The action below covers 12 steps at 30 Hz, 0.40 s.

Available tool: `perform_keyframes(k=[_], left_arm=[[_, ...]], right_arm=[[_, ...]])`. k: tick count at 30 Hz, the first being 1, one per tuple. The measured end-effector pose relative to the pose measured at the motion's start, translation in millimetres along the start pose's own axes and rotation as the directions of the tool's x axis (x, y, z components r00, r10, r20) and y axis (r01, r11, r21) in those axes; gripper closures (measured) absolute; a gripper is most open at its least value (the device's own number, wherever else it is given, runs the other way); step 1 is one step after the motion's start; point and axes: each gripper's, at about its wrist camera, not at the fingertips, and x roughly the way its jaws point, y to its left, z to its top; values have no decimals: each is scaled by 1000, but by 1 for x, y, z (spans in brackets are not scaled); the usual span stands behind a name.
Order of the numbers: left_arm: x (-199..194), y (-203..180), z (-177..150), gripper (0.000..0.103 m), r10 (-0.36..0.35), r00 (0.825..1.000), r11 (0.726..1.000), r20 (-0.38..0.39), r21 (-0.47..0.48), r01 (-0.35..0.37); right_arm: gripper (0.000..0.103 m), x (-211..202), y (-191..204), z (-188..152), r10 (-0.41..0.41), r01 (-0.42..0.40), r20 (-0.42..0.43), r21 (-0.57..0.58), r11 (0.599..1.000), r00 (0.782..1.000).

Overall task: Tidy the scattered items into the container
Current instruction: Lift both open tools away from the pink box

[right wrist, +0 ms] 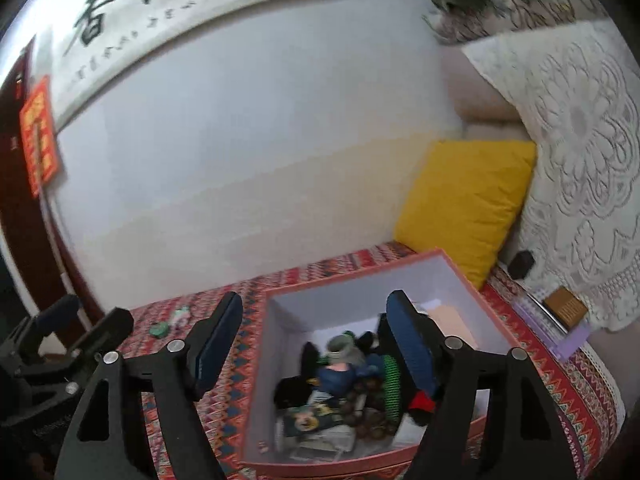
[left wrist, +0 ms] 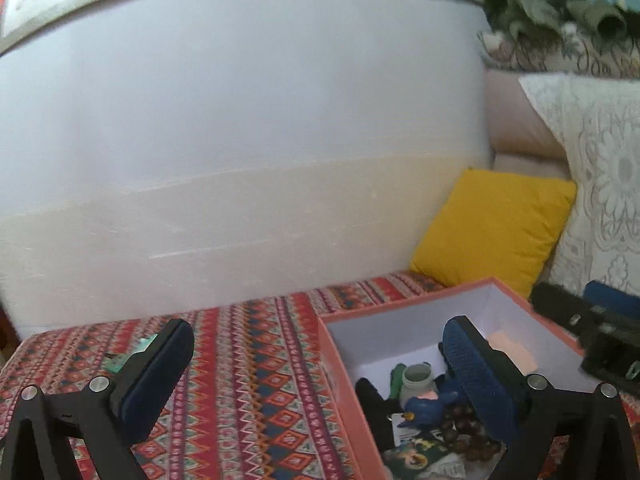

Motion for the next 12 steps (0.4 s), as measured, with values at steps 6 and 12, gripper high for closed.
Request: perform_keyframes(k=[6,12], left_arm=[[-39,21,8,0,-21,1000,999,7,-34,21],[-65,51,4,0,-58,998,993,32,-104,61]], right_arm=[[18,-21,36,-1,41,-40,22,-35,999,999],[13,-34,64,-1,53,-51,29,-71,996,998]])
